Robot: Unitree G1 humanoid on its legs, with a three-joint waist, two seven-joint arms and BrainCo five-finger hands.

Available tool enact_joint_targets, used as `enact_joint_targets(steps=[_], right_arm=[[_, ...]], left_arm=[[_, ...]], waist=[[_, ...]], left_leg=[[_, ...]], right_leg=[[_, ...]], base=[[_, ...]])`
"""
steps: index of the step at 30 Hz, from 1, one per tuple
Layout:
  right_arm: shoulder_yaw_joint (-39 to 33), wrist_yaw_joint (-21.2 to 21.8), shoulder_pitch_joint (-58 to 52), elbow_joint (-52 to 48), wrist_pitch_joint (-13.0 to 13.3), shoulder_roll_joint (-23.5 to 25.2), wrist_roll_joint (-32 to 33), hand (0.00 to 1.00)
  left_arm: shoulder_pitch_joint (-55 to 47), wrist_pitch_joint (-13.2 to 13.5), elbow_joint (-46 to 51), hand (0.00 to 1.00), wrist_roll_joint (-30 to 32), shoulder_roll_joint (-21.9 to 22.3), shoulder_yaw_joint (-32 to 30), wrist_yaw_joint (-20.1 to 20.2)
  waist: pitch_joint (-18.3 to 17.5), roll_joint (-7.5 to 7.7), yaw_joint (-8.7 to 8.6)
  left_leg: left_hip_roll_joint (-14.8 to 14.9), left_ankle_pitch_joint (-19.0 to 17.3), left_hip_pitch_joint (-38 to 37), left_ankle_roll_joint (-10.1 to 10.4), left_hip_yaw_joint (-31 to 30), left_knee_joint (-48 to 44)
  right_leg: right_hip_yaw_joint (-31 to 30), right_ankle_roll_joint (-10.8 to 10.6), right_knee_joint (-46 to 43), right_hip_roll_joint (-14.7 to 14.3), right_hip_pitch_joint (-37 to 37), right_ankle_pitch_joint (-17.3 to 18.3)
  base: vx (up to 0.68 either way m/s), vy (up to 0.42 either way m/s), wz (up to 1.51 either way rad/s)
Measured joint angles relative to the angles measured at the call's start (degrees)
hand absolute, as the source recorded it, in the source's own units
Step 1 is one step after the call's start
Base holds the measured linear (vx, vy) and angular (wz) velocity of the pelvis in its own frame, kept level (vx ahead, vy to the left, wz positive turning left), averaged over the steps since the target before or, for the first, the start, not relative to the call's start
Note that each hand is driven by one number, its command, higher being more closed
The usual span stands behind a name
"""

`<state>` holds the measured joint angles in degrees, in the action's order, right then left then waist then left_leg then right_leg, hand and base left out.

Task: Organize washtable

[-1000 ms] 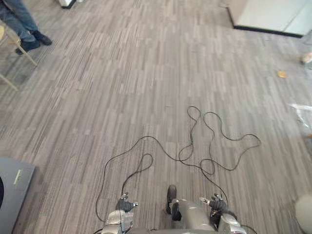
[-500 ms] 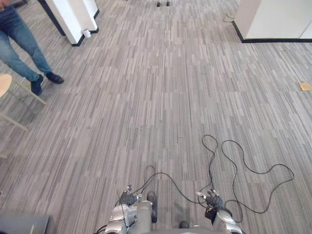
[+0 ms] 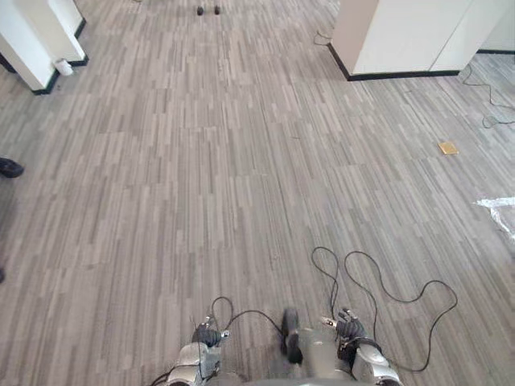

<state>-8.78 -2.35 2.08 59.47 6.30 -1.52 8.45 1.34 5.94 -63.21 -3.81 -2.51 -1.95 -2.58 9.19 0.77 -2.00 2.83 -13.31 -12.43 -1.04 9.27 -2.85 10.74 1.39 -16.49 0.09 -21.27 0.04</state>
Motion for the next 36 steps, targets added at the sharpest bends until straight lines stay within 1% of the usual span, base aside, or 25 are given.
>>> enact_joint_targets(steps=[1,3,5,7,8,9,11,13,14,15,16,18,20,21,23,24,25,26,29,31,32,33,34,35,36], right_arm=[[-1.1,0.0,-1.1,0.3,0.0,0.0,0.0,0.00],[-3.0,0.1,-1.3,0.7,-0.1,0.1,0.0,0.00],[-4.2,-0.1,-1.4,0.6,-0.2,-0.5,0.1,0.00],[-4.2,-0.1,-1.5,0.5,-0.2,-0.5,0.1,0.00],[-4.1,-0.1,-1.7,0.0,-0.2,0.2,0.1,0.00],[-4.1,-0.1,-1.8,-0.2,-0.2,0.5,0.1,0.00],[-3.4,-0.1,-1.2,-0.1,-0.1,0.9,0.5,0.00],[-3.2,-0.1,-0.8,0.0,-0.2,0.9,0.5,0.00],[-3.1,-0.1,-1.2,0.3,-0.2,0.4,0.5,0.00],[-3.0,-0.1,-1.5,0.7,-0.2,0.1,0.5,0.00],[-1.9,-0.2,-1.7,1.7,-0.3,-0.6,0.5,0.00],[-1.8,-0.2,-1.7,2.5,-0.3,-0.5,0.4,0.00],[-1.8,0.0,-2.2,2.8,-0.4,0.7,0.0,0.00],[-1.9,0.0,-2.2,2.7,-0.4,0.9,-0.1,0.00],[-2.6,0.1,-2.2,2.7,-0.3,1.3,-0.1,0.00],[-2.7,0.1,-2.4,2.7,-0.3,1.3,-0.1,0.00],[-2.6,0.1,-2.9,2.7,-0.3,1.2,-0.1,0.00],[-2.1,0.2,-3.1,2.0,-0.1,1.0,-0.1,0.00],[-1.8,0.5,-2.1,1.7,0.1,1.0,0.0,0.00],[-1.8,1.0,-1.9,1.2,0.2,0.7,0.1,0.00],[-1.7,1.2,-2.1,1.2,0.2,0.5,0.1,0.00],[-1.6,1.2,-2.1,1.1,0.2,0.5,0.1,0.00],[-1.5,1.2,-2.5,1.0,0.2,0.5,0.5,0.00],[-1.5,1.3,-2.7,1.0,0.2,0.5,0.5,0.00],[-1.8,1.3,-3.9,1.1,0.2,0.0,0.5,0.00]], left_arm=[[-0.2,0.1,-0.1,0.00,0.1,0.3,-0.4,0.0],[-0.3,0.1,-0.4,0.00,0.2,1.4,-1.3,0.0],[-0.4,0.1,0.0,0.00,0.3,3.4,-5.5,0.0],[-0.5,0.2,0.6,0.00,0.5,3.7,-6.0,0.0],[-1.0,0.4,1.9,0.00,0.5,4.0,-6.4,-0.1],[-1.1,0.7,2.5,0.00,0.5,4.1,-6.5,-0.1],[-1.6,1.1,3.7,0.00,0.4,4.2,-6.5,-0.1],[-1.5,1.5,4.5,0.00,0.0,4.0,-6.3,-0.1],[-1.5,1.8,4.7,0.00,-0.1,4.0,-5.5,-0.1],[-1.6,1.9,4.7,0.00,-0.1,3.9,-5.0,0.0],[-1.7,2.1,4.8,0.00,-0.1,3.7,-4.3,0.0],[-1.8,2.0,4.6,0.00,-0.1,2.8,-3.7,0.0],[-2.0,1.8,3.9,0.00,0.0,0.9,-3.7,0.0],[-2.2,1.7,3.6,0.00,0.0,0.5,-3.7,0.0],[-2.5,1.0,1.8,0.00,0.0,-0.3,-3.7,-0.1],[-2.5,0.7,1.6,0.00,0.0,-0.3,-3.4,-0.1],[-2.8,0.5,1.2,0.00,0.0,-0.4,-2.9,-0.1],[-2.8,0.5,0.6,0.00,0.0,-0.3,-2.4,-0.1],[-2.8,0.5,0.1,0.00,0.0,-0.3,-2.0,0.0],[-2.4,0.5,0.1,0.00,0.0,0.0,-2.0,0.0],[-2.3,0.6,0.1,0.00,0.0,0.0,-1.9,0.0],[-2.5,0.6,0.2,0.00,0.0,0.0,-1.8,0.0],[-2.5,0.6,0.2,0.00,0.0,0.0,-0.9,0.0],[-2.7,0.6,0.2,0.00,0.0,0.0,-0.5,0.1],[-2.6,0.6,0.2,0.00,0.1,0.2,-0.1,0.1]], waist=[[-0.4,-0.21,-0.40],[-0.8,-1.05,0.14],[-0.7,-3.59,1.27],[-0.5,-4.45,1.48],[-0.4,-4.21,2.26],[-0.4,-3.98,2.87],[-0.8,-3.64,3.38],[-0.7,-3.49,3.62],[-0.8,-3.49,4.28],[-0.9,-3.69,4.67],[-1.3,-4.13,5.31],[-2.4,-2.61,5.93],[-3.1,-0.46,6.00],[-3.3,-0.31,5.99],[-3.3,-0.26,5.89],[-3.2,-0.21,5.91],[-3.2,-0.28,5.87],[-3.1,-0.58,5.31],[-3.0,-1.12,3.01],[-3.0,-0.78,2.18],[-3.0,-0.50,1.56],[-2.9,-0.19,1.12],[-2.8,0.49,0.24],[-2.9,0.81,-0.23],[-3.3,0.53,-0.16]], left_leg=[[0.9,0.0,0.4,0.0,-2.0,-2.3],[2.2,-0.1,3.4,1.4,-4.0,-10.5],[4.5,1.9,11.4,9.2,-5.5,-33.2],[6.4,1.4,14.9,9.3,-4.2,-45.2],[7.6,-0.1,18.0,6.9,-1.5,-50.2],[8.0,-0.6,19.4,6.1,-0.5,-50.5],[8.1,-1.8,24.7,4.0,2.0,-47.2],[4.8,-1.6,29.8,3.7,1.8,-30.8],[2.7,1.2,30.3,5.3,0.6,-18.1],[2.0,3.3,30.7,6.0,-0.5,-12.7],[1.8,9.5,31.7,6.5,-1.4,-10.3],[-1.4,13.3,31.9,3.0,-1.3,-12.3],[-3.6,10.7,31.9,-2.3,-0.4,-16.3],[-3.7,9.4,31.5,-3.0,-0.3,-17.1],[-4.6,6.0,26.4,-4.3,-0.2,-15.5],[-5.0,5.6,24.3,-4.6,-0.3,-14.4],[-5.8,4.8,19.3,-5.0,-0.9,-11.5],[-6.2,4.2,13.6,-5.3,-1.4,-7.6],[-5.7,3.1,7.3,-5.7,-2.8,-3.3],[-4.9,2.2,4.3,-5.2,-3.9,-1.3],[-4.4,1.9,2.3,-4.9,-4.9,0.2],[-4.2,1.7,1.1,-4.5,-5.2,1.0],[-3.9,0.9,-0.9,-3.4,-7.0,1.5],[-3.8,0.7,-1.9,-3.1,-7.9,1.9],[-2.9,0.3,-3.0,-2.4,-9.7,2.0]], right_leg=[[0.1,1.1,-1.3,-0.1,0.0,-0.9],[0.8,2.6,-3.0,-0.6,1.3,1.4],[0.0,4.0,0.4,-2.5,7.6,3.2],[-0.6,4.7,3.7,-3.6,13.7,3.7],[-2.0,5.4,7.5,-3.8,19.5,4.2],[-2.8,5.4,8.8,-3.7,21.3,4.3],[-3.8,4.6,11.9,-2.8,24.7,4.8],[-4.6,1.9,12.9,0.5,27.2,6.7],[-4.9,0.8,13.3,2.4,28.3,8.5],[-4.9,0.3,13.7,3.0,29.1,9.4],[-4.9,-1.2,14.4,3.8,30.4,10.9],[-4.6,-3.8,14.8,6.7,32.6,11.8],[-5.2,-5.3,10.8,9.3,32.2,11.1],[-6.1,-5.4,7.5,9.5,31.0,11.1],[-8.7,-8.1,-12.1,10.3,23.9,9.5],[-8.9,-8.3,-16.9,10.4,22.4,10.0],[-8.2,-7.6,-23.1,10.3,20.4,12.0],[-5.7,-5.4,-26.4,9.8,17.5,15.0],[-2.1,-3.8,-21.1,5.9,10.3,17.6],[-1.3,-3.9,-12.2,2.6,5.5,16.3],[-1.4,-3.7,-3.4,0.8,3.8,11.5],[-1.4,-3.6,0.8,0.2,3.7,8.1],[-1.6,-3.4,5.1,-0.5,2.9,1.3],[-1.9,-3.1,5.7,-0.5,3.1,-1.9],[-1.7,1.1,5.1,-1.1,3.5,-4.1]], base=[[0.58,-0.189,0.63],[0.52,-0.162,0.20],[0.53,-0.088,-0.17],[0.43,-0.022,-0.24],[0.43,0.014,-0.24],[0.47,0.043,-0.33],[0.30,0.082,-0.25],[0.41,0.193,-0.08],[0.42,0.257,-0.05],[0.40,0.276,-0.04],[0.44,0.306,-0.06],[0.48,0.271,0.03],[0.49,0.220,0.09],[0.53,0.247,0.00],[0.56,0.287,-0.05],[0.50,0.241,0.02],[0.55,0.205,0.08],[0.55,0.205,0.11],[0.42,0.068,0.22],[0.44,-0.021,0.33],[0.46,-0.038,0.40],[0.59,-0.092,0.63],[0.41,-0.078,0.62],[0.64,-0.155,0.68],[0.43,-0.110,0.33]])
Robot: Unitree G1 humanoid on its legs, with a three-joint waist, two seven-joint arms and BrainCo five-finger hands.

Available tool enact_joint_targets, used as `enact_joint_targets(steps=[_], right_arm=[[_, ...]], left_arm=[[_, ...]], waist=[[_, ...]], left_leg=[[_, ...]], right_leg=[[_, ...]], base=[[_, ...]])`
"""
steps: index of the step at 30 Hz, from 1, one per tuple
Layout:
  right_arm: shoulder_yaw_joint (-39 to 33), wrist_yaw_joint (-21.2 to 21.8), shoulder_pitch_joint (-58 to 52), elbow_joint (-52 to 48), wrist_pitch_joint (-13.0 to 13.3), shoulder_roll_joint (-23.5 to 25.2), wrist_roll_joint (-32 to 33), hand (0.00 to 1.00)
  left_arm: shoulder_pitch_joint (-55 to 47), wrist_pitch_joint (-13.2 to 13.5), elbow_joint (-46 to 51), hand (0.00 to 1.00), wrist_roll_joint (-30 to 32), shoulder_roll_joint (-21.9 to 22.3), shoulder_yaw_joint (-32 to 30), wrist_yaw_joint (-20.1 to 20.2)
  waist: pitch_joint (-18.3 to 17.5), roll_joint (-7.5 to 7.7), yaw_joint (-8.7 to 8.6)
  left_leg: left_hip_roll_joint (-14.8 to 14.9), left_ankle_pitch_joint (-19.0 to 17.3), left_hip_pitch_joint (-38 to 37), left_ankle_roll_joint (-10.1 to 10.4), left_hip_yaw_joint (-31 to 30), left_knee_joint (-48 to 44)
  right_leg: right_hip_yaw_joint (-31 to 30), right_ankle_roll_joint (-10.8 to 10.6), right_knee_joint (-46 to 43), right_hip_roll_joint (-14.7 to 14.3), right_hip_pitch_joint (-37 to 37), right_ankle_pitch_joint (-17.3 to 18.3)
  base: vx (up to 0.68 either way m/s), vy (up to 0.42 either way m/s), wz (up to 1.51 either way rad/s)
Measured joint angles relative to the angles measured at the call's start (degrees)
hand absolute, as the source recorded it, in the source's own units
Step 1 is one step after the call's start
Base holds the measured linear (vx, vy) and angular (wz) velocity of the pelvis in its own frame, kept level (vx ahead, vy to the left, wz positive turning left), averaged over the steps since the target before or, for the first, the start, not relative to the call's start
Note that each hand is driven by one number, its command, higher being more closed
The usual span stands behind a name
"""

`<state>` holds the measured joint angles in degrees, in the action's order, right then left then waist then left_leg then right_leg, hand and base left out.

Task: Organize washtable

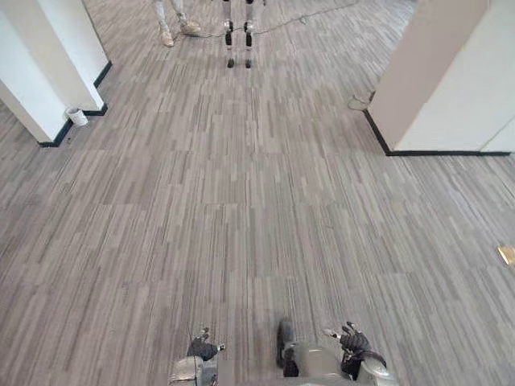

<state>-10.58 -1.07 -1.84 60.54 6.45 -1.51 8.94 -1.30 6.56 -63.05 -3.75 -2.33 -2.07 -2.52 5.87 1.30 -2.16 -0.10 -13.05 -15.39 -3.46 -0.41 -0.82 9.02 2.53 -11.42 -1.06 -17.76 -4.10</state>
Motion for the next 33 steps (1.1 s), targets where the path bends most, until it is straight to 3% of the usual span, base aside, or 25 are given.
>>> enact_joint_targets(steps=[2,4,5,6,7,8,11,13,14,15,16,17,20,21,23,24,26,29,30,32,33], right_arm=[[-1.2,0.0,0.6,0.0,0.1,0.0,0.0,0.00],[-2.5,0.0,0.3,-0.1,0.1,-0.2,-0.1,0.00],[-2.8,-0.1,0.1,-0.3,0.2,-0.4,-0.1,0.00],[-2.6,-0.1,-0.5,-0.9,0.0,-0.7,-0.1,0.00],[-2.3,-0.1,-1.1,-1.6,-0.1,-1.0,-0.1,0.00],[-2.2,-0.2,-1.9,-2.4,-0.1,-1.1,-0.1,0.00],[-1.4,-0.2,-2.8,-2.6,-0.2,-0.6,-0.1,0.00],[-1.3,-0.2,-2.2,-2.2,-0.2,-0.1,-0.1,0.00],[-1.1,-0.2,-1.9,-2.0,-0.1,-0.1,-0.1,0.00],[-1.0,-0.2,-1.9,-1.7,-0.1,-0.3,-0.1,0.00],[-0.2,-0.3,-2.2,-0.8,-0.2,-0.9,-0.2,0.00],[-0.1,-0.3,-2.2,0.4,-0.3,-0.7,-0.6,0.00],[0.3,-0.1,-1.9,1.6,-0.3,0.2,-1.4,0.00],[0.3,-0.1,-1.9,1.6,-0.3,0.1,-1.6,0.00],[-0.2,0.1,-1.7,1.6,-0.2,-0.1,-2.4,0.00],[-0.2,0.1,-1.7,1.5,-0.1,-0.2,-2.6,0.00],[0.1,0.0,-1.8,1.0,0.1,-0.3,-2.8,0.00],[0.9,0.0,-1.8,1.0,0.3,-0.5,-2.9,0.00],[1.3,0.0,-1.6,1.0,0.5,-0.9,-2.9,0.00],[1.5,0.0,-1.7,0.9,0.8,-0.8,-2.5,0.00],[1.4,0.0,-2.0,0.9,0.9,-0.6,-2.3,0.00]], left_arm=[[0.5,0.1,-0.5,0.00,0.2,1.0,-0.4,0.1],[0.3,0.1,-0.5,0.00,0.7,2.4,-1.6,0.0],[0.3,0.2,-0.1,0.00,1.1,3.2,-3.3,0.0],[0.2,0.2,0.8,0.00,1.2,3.7,-4.8,0.0],[0.1,0.2,1.3,0.00,1.2,4.1,-5.8,-0.1],[0.1,0.2,2.3,0.00,1.2,4.3,-7.0,0.0],[-0.1,0.3,4.6,0.00,1.1,3.8,-7.1,0.0],[-0.1,0.9,5.1,0.00,1.0,3.1,-6.6,0.0],[-0.2,0.9,5.1,0.00,0.9,2.7,-5.7,0.0],[-0.3,1.0,5.1,0.00,0.9,2.5,-5.1,0.0],[-0.4,1.1,4.9,0.00,0.9,2.0,-4.2,0.0],[-0.2,1.1,4.6,0.00,1.0,1.4,-4.0,0.0],[0.1,1.0,2.4,0.00,1.0,-1.1,-3.5,0.0],[0.0,0.8,1.8,0.00,0.5,-1.3,-3.7,0.0],[-0.4,0.2,1.2,0.00,0.5,-1.4,-3.3,-0.1],[-0.4,0.1,0.4,0.00,0.5,-1.6,-3.0,-0.1],[-0.4,-0.1,-0.5,0.00,0.5,-1.7,-2.0,-0.1],[-0.3,0.0,-0.5,0.00,0.5,-1.4,-2.0,-0.1],[-0.1,0.0,-0.6,0.00,0.5,-1.2,-2.0,-0.1],[-0.3,-0.1,-0.6,0.00,0.5,-1.5,-2.0,-0.1],[-0.8,-0.1,-0.6,0.00,0.5,-1.7,-2.0,-0.1]], waist=[[0.4,-1.48,0.19],[0.3,-2.87,-0.04],[0.5,-3.44,-0.04],[0.6,-3.85,-0.04],[1.1,-4.15,0.60],[1.4,-4.80,1.42],[1.6,-3.15,3.23],[1.5,-2.49,3.60],[1.4,-2.60,3.64],[1.4,-2.77,3.72],[1.0,-2.77,4.41],[0.2,-1.52,4.71],[-0.1,0.57,4.64],[-0.1,0.60,4.65],[0.1,0.33,4.82],[0.2,0.12,4.60],[0.5,-0.63,3.79],[0.4,-0.48,2.87],[0.5,-0.62,2.84],[0.5,-0.10,2.52],[0.3,0.38,1.78]], left_leg=[[1.2,0.2,1.1,1.5,-1.2,-4.3],[1.2,1.0,3.8,5.5,-1.1,-12.7],[1.0,2.0,7.6,10.7,-0.9,-22.9],[1.3,4.4,10.7,14.2,-0.5,-32.3],[3.0,4.4,14.1,14.3,0.5,-42.0],[6.4,1.5,19.6,9.8,4.4,-52.9],[8.1,-2.5,26.7,4.3,9.9,-52.4],[6.6,-3.0,30.9,4.5,10.4,-38.0],[5.6,-0.6,31.9,7.3,8.5,-24.5],[5.2,2.2,32.3,7.8,7.6,-19.2],[5.0,9.5,32.0,7.7,7.7,-16.7],[3.1,10.0,31.8,4.8,8.4,-16.8],[1.5,7.1,31.8,0.8,10.2,-19.3],[1.3,6.8,31.0,0.5,10.6,-18.9],[0.8,6.1,24.2,-0.5,12.1,-14.5],[0.6,6.0,20.8,-0.7,12.1,-12.2],[0.8,6.0,13.5,-0.7,11.9,-6.5],[1.5,5.5,10.9,-0.2,11.3,-4.3],[2.2,4.8,9.8,0.3,11.2,-3.3],[2.5,3.7,8.4,1.7,10.4,-3.0],[2.0,2.8,6.9,2.7,8.4,-3.2]], right_leg=[[0.5,1.7,-3.0,-1.0,0.6,2.5],[0.3,2.0,-2.5,-1.1,2.7,4.5],[-0.1,2.1,-0.4,-1.3,5.9,5.6],[-0.5,1.7,1.2,-1.6,8.8,6.8],[-1.2,2.3,2.4,-2.5,11.7,8.0],[-1.7,2.7,3.6,-3.3,16.2,10.0],[-3.4,1.9,4.7,-1.6,21.6,11.6],[-5.2,0.0,6.7,1.0,24.6,12.7],[-6.1,-1.7,7.9,2.4,26.0,13.7],[-6.2,-2.3,8.7,2.8,26.9,14.1],[-7.0,-3.7,9.9,3.6,28.6,14.9],[-7.5,-5.0,10.2,5.6,29.1,15.7],[-8.2,-5.8,3.8,7.9,26.6,15.2],[-8.5,-6.1,1.0,8.1,25.8,15.0],[-9.4,-8.2,-13.4,9.0,21.1,14.2],[-8.6,-8.2,-17.9,9.0,20.0,15.8],[-5.6,-6.6,-20.7,7.7,17.0,19.7],[-4.3,-6.4,-16.6,4.9,12.3,20.5],[-4.5,-6.3,-12.6,3.0,9.5,20.1],[-4.7,-5.8,-2.8,1.5,7.6,15.0],[-5.5,-5.0,0.2,1.4,8.7,6.3]], base=[[0.61,-0.142,0.01],[0.52,-0.098,-0.11],[0.36,-0.047,-0.07],[0.51,-0.040,-0.09],[0.39,0.014,-0.16],[0.38,0.036,-0.11],[0.36,0.053,-0.25],[0.35,0.122,-0.47],[0.37,0.170,-0.40],[0.40,0.225,-0.35],[0.56,0.310,-0.24],[0.58,0.308,-0.15],[0.51,0.240,-0.05],[0.44,0.218,-0.19],[0.44,0.220,-0.33],[0.30,0.130,-0.31],[0.32,0.093,-0.09],[0.23,0.002,0.10],[0.31,-0.082,0.06],[0.33,-0.104,0.24],[0.27,-0.104,0.52]])
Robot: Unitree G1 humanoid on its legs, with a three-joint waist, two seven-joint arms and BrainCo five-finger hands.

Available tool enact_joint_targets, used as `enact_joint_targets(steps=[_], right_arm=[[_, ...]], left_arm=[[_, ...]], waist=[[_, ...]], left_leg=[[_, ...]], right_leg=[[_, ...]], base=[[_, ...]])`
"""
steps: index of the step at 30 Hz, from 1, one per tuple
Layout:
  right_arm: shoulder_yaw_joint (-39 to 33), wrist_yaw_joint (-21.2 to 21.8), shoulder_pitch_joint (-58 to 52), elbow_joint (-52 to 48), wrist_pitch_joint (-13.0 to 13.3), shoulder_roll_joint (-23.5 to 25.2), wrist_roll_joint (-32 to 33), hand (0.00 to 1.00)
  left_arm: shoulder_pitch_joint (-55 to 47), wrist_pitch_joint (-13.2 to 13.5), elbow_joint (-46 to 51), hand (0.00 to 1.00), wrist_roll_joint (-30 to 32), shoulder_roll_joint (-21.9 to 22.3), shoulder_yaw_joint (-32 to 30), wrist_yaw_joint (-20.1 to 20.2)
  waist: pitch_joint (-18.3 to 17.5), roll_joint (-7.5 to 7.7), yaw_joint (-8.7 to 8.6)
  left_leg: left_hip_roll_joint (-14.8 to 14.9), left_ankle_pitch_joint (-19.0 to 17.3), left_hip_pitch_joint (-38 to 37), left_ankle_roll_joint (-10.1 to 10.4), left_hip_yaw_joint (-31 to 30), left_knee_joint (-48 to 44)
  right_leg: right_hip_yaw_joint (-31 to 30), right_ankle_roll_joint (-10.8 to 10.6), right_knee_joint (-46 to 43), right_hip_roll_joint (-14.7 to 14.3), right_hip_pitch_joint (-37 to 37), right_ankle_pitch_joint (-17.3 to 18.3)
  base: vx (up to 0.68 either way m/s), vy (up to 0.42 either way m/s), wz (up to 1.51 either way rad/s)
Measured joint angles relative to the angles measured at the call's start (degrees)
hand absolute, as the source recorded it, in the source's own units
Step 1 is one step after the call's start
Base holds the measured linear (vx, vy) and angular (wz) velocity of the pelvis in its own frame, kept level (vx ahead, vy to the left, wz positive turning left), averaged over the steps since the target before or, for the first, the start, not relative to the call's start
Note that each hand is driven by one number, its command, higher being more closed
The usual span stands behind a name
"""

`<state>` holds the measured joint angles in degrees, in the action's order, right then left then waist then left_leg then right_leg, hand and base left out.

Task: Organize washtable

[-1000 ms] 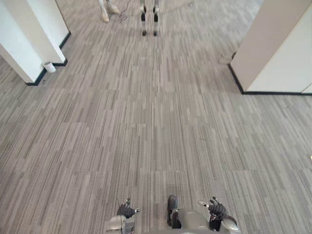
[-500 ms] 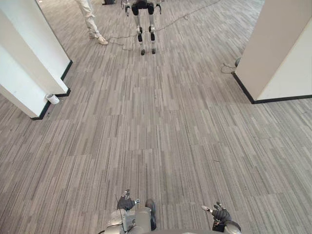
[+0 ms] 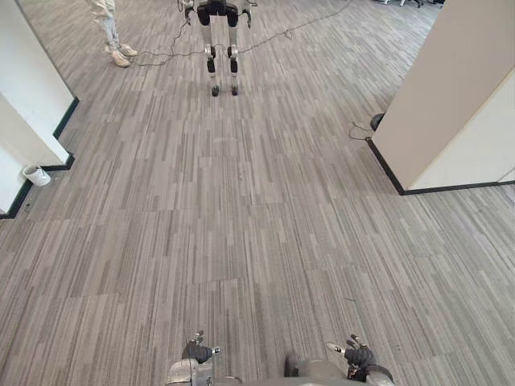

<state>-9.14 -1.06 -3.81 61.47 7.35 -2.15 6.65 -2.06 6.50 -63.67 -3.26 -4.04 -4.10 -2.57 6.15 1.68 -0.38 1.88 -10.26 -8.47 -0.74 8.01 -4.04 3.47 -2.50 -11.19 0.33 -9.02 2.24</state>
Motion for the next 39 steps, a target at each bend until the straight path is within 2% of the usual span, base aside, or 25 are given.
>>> enact_joint_targets(steps=[1,2,4,6,7,8,9,10,12,13,14,15,16,20,21,32,34,35,36,37,38,39], right_arm=[[0.0,0.0,0.0,0.1,0.0,-0.4,-0.1,0.00],[0.0,0.0,-0.1,0.2,0.0,-0.5,-0.3,0.00],[-0.6,0.1,0.1,0.0,0.0,-0.8,-0.3,0.00],[-0.8,0.0,0.1,-0.1,0.0,-0.8,-0.2,0.00],[-0.7,-0.1,0.1,-0.3,-0.1,-0.7,-0.2,0.00],[-0.8,-0.2,-0.2,-0.5,-0.1,-0.6,-0.2,0.00],[-0.8,-0.3,-0.5,-0.5,-0.1,-0.6,-0.1,0.00],[-0.8,-0.3,-0.6,-0.5,-0.1,-0.5,0.0,0.00],[-0.8,-0.2,-0.4,-0.5,-0.1,-0.5,0.1,0.00],[-0.9,-0.3,-0.7,-0.3,-0.1,-0.6,0.1,0.00],[-1.2,-0.3,-0.8,0.0,-0.2,-0.8,0.3,0.00],[-1.2,-0.4,-0.8,0.1,-0.3,-0.8,0.5,0.00],[-1.1,-0.5,-0.7,0.1,-0.3,-0.4,0.5,0.00],[-1.3,-1.0,-1.0,0.3,-0.5,0.4,-0.4,0.00],[0.1,-1.5,0.0,2.4,-0.4,-0.2,-0.5,0.00],[0.0,-1.6,0.1,2.4,-0.6,-0.2,-0.6,0.00],[-0.5,-1.7,0.6,2.5,-1.1,-0.3,-0.7,0.00],[-1.3,-1.9,0.7,2.5,-1.3,-0.1,-0.8,0.00],[-2.8,-2.3,0.7,2.5,-1.4,-0.2,-0.8,0.00],[-3.4,-2.4,0.6,2.5,-1.6,-0.4,-0.9,0.00],[-4.2,-2.5,0.3,2.5,-1.6,-0.7,-1.2,0.00],[-4.6,-2.5,0.3,2.4,-1.6,-0.8,-1.6,0.00]], left_arm=[[-0.5,0.0,-0.2,0.00,0.0,0.1,0.0,0.0],[-0.7,0.1,-0.1,0.00,0.0,0.9,-0.1,0.0],[-0.5,0.1,0.0,0.00,0.2,2.0,-1.0,0.0],[-0.5,0.1,0.3,0.00,0.6,2.9,-3.3,0.0],[-0.4,0.1,0.9,0.00,0.6,2.9,-4.5,0.0],[-0.5,0.2,1.5,0.00,0.6,3.2,-5.6,-0.1],[-0.6,0.2,1.6,0.00,0.6,3.2,-5.6,-0.1],[-1.0,0.2,2.3,0.00,0.6,3.2,-5.5,-0.1],[-1.0,0.4,2.6,0.00,0.6,2.7,-5.3,-0.1],[-0.9,0.3,2.4,0.00,0.6,2.6,-4.6,-0.1],[-1.1,0.3,2.3,0.00,0.6,2.8,-3.8,-0.1],[-1.1,0.3,2.1,0.00,0.6,2.4,-3.3,-0.2],[-1.1,0.3,1.8,0.00,0.6,1.7,-2.1,-0.1],[-0.8,0.2,0.6,0.00,0.7,0.4,-0.3,-0.1],[-0.9,0.3,-0.5,0.00,1.7,0.4,0.0,-0.1],[-0.9,0.3,-0.5,0.00,1.7,0.1,0.0,-0.1],[-1.0,0.3,-0.5,0.00,1.7,-0.2,0.0,-0.1],[-1.0,0.3,-0.3,0.00,1.6,-0.2,0.0,0.0],[-1.0,0.3,0.1,0.00,1.5,-0.2,0.0,0.0],[-1.0,0.2,0.1,0.00,1.4,-0.1,0.0,0.0],[-1.1,0.2,0.1,0.00,1.1,-0.1,0.0,0.0],[-1.1,0.2,0.1,0.00,1.0,0.1,0.0,0.0]], waist=[[-0.4,-0.22,-0.54],[-1.1,-1.58,-0.25],[-0.8,-3.09,-0.42],[-0.7,-3.25,0.10],[0.1,-3.03,0.40],[0.8,-2.92,1.25],[0.7,-2.78,1.29],[0.5,-2.78,1.22],[0.5,-2.70,1.22],[0.4,-2.74,1.08],[0.2,-2.87,1.28],[-0.3,-2.73,1.28],[-0.4,-1.83,1.14],[-0.7,-0.47,1.25],[-1.4,-0.20,1.18],[-1.3,-0.04,1.21],[-1.3,0.32,1.31],[-1.3,0.33,1.30],[-1.2,0.30,1.31],[-1.1,0.23,1.31],[-1.1,0.15,1.30],[-1.0,-0.51,1.30]], left_leg=[[0.5,-0.6,-1.1,0.9,-1.3,-0.1],[1.3,-1.0,-1.1,1.6,-2.1,-0.8],[2.2,-2.3,0.3,3.6,-3.5,-4.3],[3.6,-4.4,4.1,7.2,-3.2,-14.7],[4.9,-5.6,7.0,8.6,-3.0,-23.1],[6.8,-6.0,9.2,8.4,-1.4,-31.0],[7.6,-6.2,10.1,8.1,-0.4,-32.7],[8.1,-6.7,11.0,7.1,1.0,-32.2],[7.6,-6.6,12.6,6.5,1.6,-24.9],[6.7,-5.2,12.9,6.6,1.0,-15.6],[5.7,2.4,11.8,5.4,0.8,-10.6],[4.7,3.4,10.7,5.1,1.0,-8.8],[3.3,4.5,9.4,4.5,1.0,-5.6],[1.6,5.5,6.0,3.8,1.5,-1.5],[-0.5,12.7,2.3,3.1,0.0,9.5],[-0.7,12.5,2.9,2.9,-0.2,9.4],[-1.2,11.7,4.1,2.1,-0.1,8.8],[-2.0,9.5,6.1,1.1,-0.2,6.1],[-3.0,6.9,7.9,0.3,-0.5,2.1],[-3.3,5.6,8.2,0.1,-0.8,0.5],[-3.7,3.8,8.2,-0.5,-1.3,-1.2],[-3.7,2.7,7.3,-1.6,-1.3,-1.3]], right_leg=[[0.8,2.4,0.4,-0.6,1.4,-0.5],[1.4,3.0,0.3,-1.2,1.9,0.8],[2.8,3.7,0.2,-1.7,3.1,1.9],[2.7,4.9,0.9,-2.4,5.2,3.0],[2.7,5.7,1.4,-2.7,7.2,3.8],[2.8,6.1,1.7,-3.2,9.8,4.6],[2.9,6.2,2.1,-3.3,10.8,4.7],[2.9,6.3,3.1,-3.1,12.5,4.9],[2.4,5.8,4.2,-2.1,13.9,5.0],[2.3,4.7,4.3,-1.2,13.9,5.3],[1.8,3.5,4.4,-0.7,14.0,5.7],[1.3,3.2,4.6,-0.1,14.1,5.8],[1.3,2.9,4.7,1.0,13.9,5.9],[1.2,2.1,6.4,2.7,16.0,5.7],[-1.0,0.4,8.3,2.6,15.0,3.9],[-0.7,0.2,8.5,3.0,14.6,4.0],[-0.5,-1.5,7.9,4.0,13.3,5.2],[-0.2,-2.8,5.9,5.0,11.8,6.7],[0.3,-5.2,2.7,6.5,10.5,8.6],[0.9,-6.3,1.2,7.1,10.4,9.4],[1.3,-7.4,-3.5,8.0,9.5,10.1],[2.0,-7.5,-11.5,8.7,6.5,9.9]], base=[[0.39,-0.166,0.57],[0.32,-0.135,0.33],[0.30,-0.125,0.24],[0.26,-0.136,0.12],[0.20,-0.063,-0.04],[0.19,-0.033,-0.06],[0.21,-0.001,-0.07],[0.16,0.049,-0.07],[0.18,0.082,-0.07],[0.21,0.123,-0.08],[0.21,0.128,-0.07],[0.22,0.152,0.00],[0.17,0.121,0.09],[0.12,0.098,0.05],[0.00,0.000,0.00],[0.00,0.000,0.00],[0.01,0.017,0.03],[0.06,0.074,0.14],[0.08,0.086,0.17],[0.12,0.103,0.21],[0.13,0.105,0.08],[0.13,0.121,0.05]])
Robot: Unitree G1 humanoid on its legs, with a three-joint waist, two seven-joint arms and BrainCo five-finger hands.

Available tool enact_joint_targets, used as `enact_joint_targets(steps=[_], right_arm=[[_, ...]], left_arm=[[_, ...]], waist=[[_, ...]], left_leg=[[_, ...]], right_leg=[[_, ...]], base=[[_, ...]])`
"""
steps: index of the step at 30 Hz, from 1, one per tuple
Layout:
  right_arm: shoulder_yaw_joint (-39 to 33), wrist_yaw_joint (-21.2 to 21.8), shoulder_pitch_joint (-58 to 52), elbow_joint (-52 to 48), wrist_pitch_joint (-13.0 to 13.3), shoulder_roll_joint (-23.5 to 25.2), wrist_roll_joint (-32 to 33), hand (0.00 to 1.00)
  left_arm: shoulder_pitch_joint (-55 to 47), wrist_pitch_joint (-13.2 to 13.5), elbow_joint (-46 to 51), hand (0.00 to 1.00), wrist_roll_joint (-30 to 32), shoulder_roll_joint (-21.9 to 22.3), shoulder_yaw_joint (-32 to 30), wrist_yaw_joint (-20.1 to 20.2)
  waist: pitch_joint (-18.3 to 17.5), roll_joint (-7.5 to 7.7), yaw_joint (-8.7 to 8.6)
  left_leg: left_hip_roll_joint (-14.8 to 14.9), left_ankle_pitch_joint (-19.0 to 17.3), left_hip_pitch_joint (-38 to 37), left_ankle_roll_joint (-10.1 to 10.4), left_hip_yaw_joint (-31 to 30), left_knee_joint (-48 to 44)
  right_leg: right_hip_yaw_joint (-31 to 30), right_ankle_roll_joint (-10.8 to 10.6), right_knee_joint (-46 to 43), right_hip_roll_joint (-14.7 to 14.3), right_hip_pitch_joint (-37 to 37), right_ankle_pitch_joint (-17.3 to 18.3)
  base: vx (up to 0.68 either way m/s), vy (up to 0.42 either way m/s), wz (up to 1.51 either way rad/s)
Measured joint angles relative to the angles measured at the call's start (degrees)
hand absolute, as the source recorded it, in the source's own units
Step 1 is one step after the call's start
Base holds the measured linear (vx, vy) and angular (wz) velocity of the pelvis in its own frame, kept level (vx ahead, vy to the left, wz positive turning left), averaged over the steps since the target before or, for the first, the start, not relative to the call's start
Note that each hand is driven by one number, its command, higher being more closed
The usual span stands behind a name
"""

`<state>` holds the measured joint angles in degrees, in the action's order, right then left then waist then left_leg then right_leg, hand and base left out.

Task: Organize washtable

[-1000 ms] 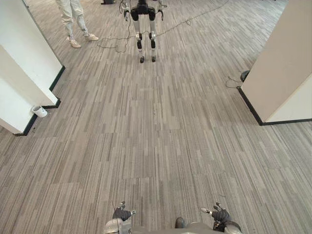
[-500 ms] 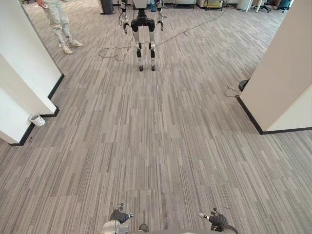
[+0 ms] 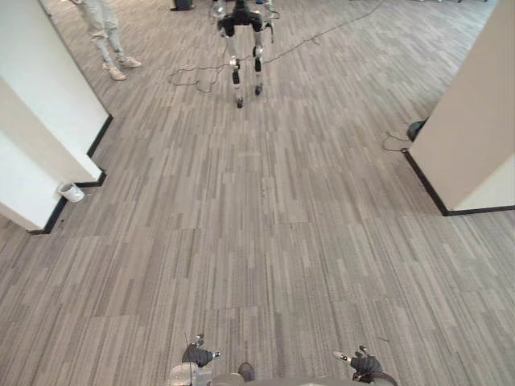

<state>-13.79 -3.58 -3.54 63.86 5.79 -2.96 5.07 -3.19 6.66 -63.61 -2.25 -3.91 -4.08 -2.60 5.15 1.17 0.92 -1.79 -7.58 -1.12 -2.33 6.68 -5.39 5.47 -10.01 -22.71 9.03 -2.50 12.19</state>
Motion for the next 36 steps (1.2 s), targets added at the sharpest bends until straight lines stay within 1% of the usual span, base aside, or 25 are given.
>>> enact_joint_targets(steps=[1,2,3,6,8,9,10,11,13,14,17,18,20,21,22,23,25,26,27,28,29,30,32,34,36], right_arm=[[-0.1,0.0,0.6,-0.1,0.1,-0.3,0.1,0.00],[0.2,0.0,1.1,0.1,0.2,-0.1,0.0,0.00],[0.6,0.0,1.3,0.4,0.2,0.3,-0.1,0.00],[1.3,0.0,2.2,0.4,0.3,0.5,0.0,0.00],[1.3,0.0,3.2,0.3,0.3,0.4,0.0,0.00],[1.3,-0.1,3.4,0.1,0.3,0.4,0.1,0.00],[1.2,-0.1,3.5,-0.2,0.4,0.2,0.0,0.00],[0.2,-0.2,3.2,-0.7,0.4,0.1,0.0,0.00],[-1.1,-0.2,3.6,-1.0,0.2,-0.3,-0.5,0.00],[-1.2,-0.2,3.9,-1.3,0.3,-0.3,-0.7,0.00],[-1.5,0.0,3.9,-1.2,-0.3,-0.4,-1.0,0.00],[-1.5,0.0,3.8,-1.4,-0.8,0.1,-1.0,0.00],[-1.5,-0.1,3.3,-3.0,-0.6,0.5,-0.9,0.00],[-1.5,-0.1,3.2,-3.3,-0.6,0.5,-0.9,0.00],[-1.5,-0.1,3.4,-3.8,-0.3,0.5,-0.4,0.00],[-1.4,-0.1,3.6,-3.8,0.1,0.4,0.0,0.00],[-1.4,-0.2,4.2,-3.7,0.4,0.4,0.2,0.00],[-1.3,-0.4,3.7,-3.2,0.3,0.0,0.2,0.00],[-0.2,-0.8,2.8,-2.3,0.3,-0.1,0.2,0.00],[0.4,-0.9,2.6,-1.9,0.1,-0.2,0.1,0.00],[0.5,-1.2,2.3,-1.3,0.1,0.9,0.0,0.00],[0.8,-1.1,2.0,-0.9,0.0,1.8,-0.1,0.00],[0.8,-1.1,2.2,-0.3,0.0,2.3,-0.3,0.00],[0.8,-1.0,2.8,0.1,0.0,2.5,-1.0,0.00],[1.2,-0.4,3.4,0.0,0.2,2.4,-1.2,0.00]], left_arm=[[-0.1,0.0,0.0,0.00,-0.1,0.0,0.0,0.0],[0.0,-0.2,0.1,0.00,-0.8,0.2,-0.1,0.0],[0.6,-0.2,0.0,0.00,-1.3,-0.1,-0.1,0.0],[0.8,-0.3,-0.1,0.00,-1.8,-0.7,0.0,0.0],[1.4,-0.8,-0.3,0.00,-1.8,-0.9,0.0,0.0],[1.7,-1.0,-0.5,0.00,-1.8,-0.8,0.0,0.0],[2.0,-1.0,-0.5,0.00,-1.8,-0.8,0.0,0.1],[2.1,-0.9,-0.6,0.00,-1.6,-0.6,0.0,0.1],[3.1,-0.2,-0.3,0.00,-1.5,0.8,-0.1,0.1],[3.2,-0.2,-0.3,0.00,-1.5,1.3,-0.3,0.1],[3.0,0.0,0.3,0.00,-1.4,3.7,-3.2,0.0],[2.9,0.0,0.8,0.00,-1.3,4.2,-3.3,0.0],[2.8,0.3,2.6,0.00,-0.9,4.4,-2.9,0.1],[2.8,0.5,3.1,0.00,-0.9,4.5,-2.7,0.2],[3.0,1.0,3.6,0.00,-0.9,4.3,-2.2,0.2],[3.3,1.3,3.6,0.00,-1.0,4.0,-1.6,0.2],[3.7,1.4,3.7,0.00,-1.1,2.9,-0.3,0.2],[4.0,1.4,3.5,0.00,-1.1,2.7,0.1,0.1],[4.0,1.4,3.4,0.00,-1.1,2.4,0.2,0.1],[4.0,1.4,3.3,0.00,-1.1,2.1,0.2,0.1],[4.2,1.3,3.3,0.00,-1.1,1.5,0.1,0.1],[4.2,1.3,3.1,0.00,-1.1,0.2,0.1,0.1],[4.2,1.1,2.2,0.00,-1.6,-0.3,-0.1,0.1],[4.1,0.6,0.9,0.00,-1.5,-0.4,0.0,0.1],[3.4,0.1,0.1,0.00,-1.5,-0.7,0.1,0.1]], waist=[[0.2,-0.37,-0.11],[0.5,-0.95,-0.22],[0.4,-0.65,-0.01],[0.9,-0.21,-0.28],[1.5,0.16,-1.18],[1.6,0.23,-1.79],[1.6,0.35,-2.78],[1.5,-0.02,-3.85],[1.2,-1.31,-2.84],[1.6,-1.93,-2.57],[2.8,-3.50,-1.16],[3.0,-4.26,-0.56],[3.3,-3.66,-0.13],[3.2,-3.44,-0.04],[3.2,-3.01,0.08],[3.2,-3.02,0.16],[3.5,-2.58,0.55],[3.4,-3.02,1.17],[3.3,-2.74,2.37],[3.0,-1.98,2.56],[2.4,-0.57,2.63],[2.2,0.72,2.90],[2.1,0.93,3.09],[2.2,0.87,3.09],[2.4,0.14,3.00]], left_leg=[[0.1,-0.3,-0.7,-0.5,-0.1,0.1],[0.6,-1.2,-1.8,-1.1,-0.1,0.4],[1.2,-2.0,-2.7,-1.2,-0.1,0.8],[3.2,-3.4,-4.4,-1.1,-0.1,1.7],[4.5,-4.4,-7.7,0.4,-0.9,3.8],[4.6,-4.8,-8.5,1.0,-1.5,4.0],[4.6,-6.0,-10.2,1.9,-3.0,4.7],[4.9,-7.2,-11.5,3.0,-5.7,4.3],[6.3,-7.0,-8.8,4.9,-8.4,-3.3],[6.1,-6.4,-7.4,5.9,-8.6,-6.7],[7.0,-2.6,0.3,13.7,-7.6,-31.0],[8.4,-3.3,2.6,12.9,-5.4,-38.7],[10.1,-6.8,8.0,7.3,1.3,-44.2],[10.0,-7.8,10.0,6.0,2.3,-43.6],[9.4,-8.5,14.2,4.8,3.7,-40.0],[8.6,-8.4,16.7,5.0,3.7,-34.3],[6.6,-6.2,20.4,6.8,2.0,-19.3],[6.6,-0.6,21.5,7.7,0.4,-12.3],[6.3,4.5,21.3,7.4,0.8,-12.5],[5.3,5.8,21.3,5.4,0.7,-13.2],[3.2,4.2,21.5,2.7,0.9,-14.5],[2.4,2.9,21.7,0.5,1.9,-16.0],[2.5,0.3,20.7,-0.7,3.4,-17.5],[2.4,-1.3,15.6,-2.2,5.2,-15.0],[2.5,-1.5,7.5,-2.3,5.3,-8.8]], right_leg=[[0.9,0.6,-4.0,0.5,-2.3,0.2],[2.8,2.7,-6.6,0.9,-4.5,1.4],[5.0,3.9,-7.2,0.4,-6.9,2.3],[5.7,4.8,-4.5,-3.7,-12.2,1.7],[5.8,6.9,5.4,-8.1,-15.9,-4.1],[5.8,7.3,8.2,-8.5,-16.1,-6.2],[5.4,8.0,11.7,-8.9,-16.5,-9.4],[5.4,10.4,10.7,-8.6,-16.4,-14.4],[7.1,13.0,7.1,-8.7,-16.2,-13.0],[7.3,13.3,7.0,-8.8,-15.6,-12.3],[6.7,14.2,10.9,-9.4,-6.9,-9.2],[6.3,14.8,12.3,-10.1,-2.8,-8.8],[4.7,15.6,16.3,-9.6,5.1,-7.4],[4.4,15.5,17.2,-9.3,6.4,-6.9],[4.0,13.8,18.5,-8.5,8.4,-5.6],[3.9,12.8,19.2,-8.0,9.3,-4.8],[3.5,10.6,19.9,-6.2,11.2,-1.9],[2.9,9.4,20.8,-5.7,12.5,-0.2],[1.9,8.1,21.1,-4.8,14.2,1.3],[1.8,7.7,21.2,-3.7,14.7,2.1],[1.7,6.9,20.9,-1.7,15.3,2.1],[1.2,6.4,17.6,0.0,13.8,1.7],[-1.1,5.9,10.2,0.4,10.4,1.2],[-2.5,4.5,-1.9,1.3,6.3,-1.2],[-0.2,5.0,-7.8,0.5,4.1,2.0]], base=[[0.14,0.139,-0.04],[0.18,0.139,-0.05],[0.20,0.111,-0.06],[0.32,0.023,-0.06],[0.38,-0.022,0.14],[0.42,-0.045,0.63],[0.65,-0.125,1.04],[0.66,-0.148,1.13],[0.69,-0.189,0.66],[0.69,-0.185,0.25],[0.44,-0.103,0.08],[0.71,-0.118,-0.13],[0.50,-0.035,-0.09],[0.31,0.010,-0.04],[0.30,0.045,-0.12],[0.44,0.095,-0.27],[0.41,0.162,-0.34],[0.41,0.217,-0.48],[0.43,0.250,-0.44],[0.49,0.260,-0.29],[0.62,0.272,-0.08],[0.63,0.250,-0.14],[0.42,0.163,-0.24],[0.57,0.241,-0.42],[0.51,0.179,-0.60]])
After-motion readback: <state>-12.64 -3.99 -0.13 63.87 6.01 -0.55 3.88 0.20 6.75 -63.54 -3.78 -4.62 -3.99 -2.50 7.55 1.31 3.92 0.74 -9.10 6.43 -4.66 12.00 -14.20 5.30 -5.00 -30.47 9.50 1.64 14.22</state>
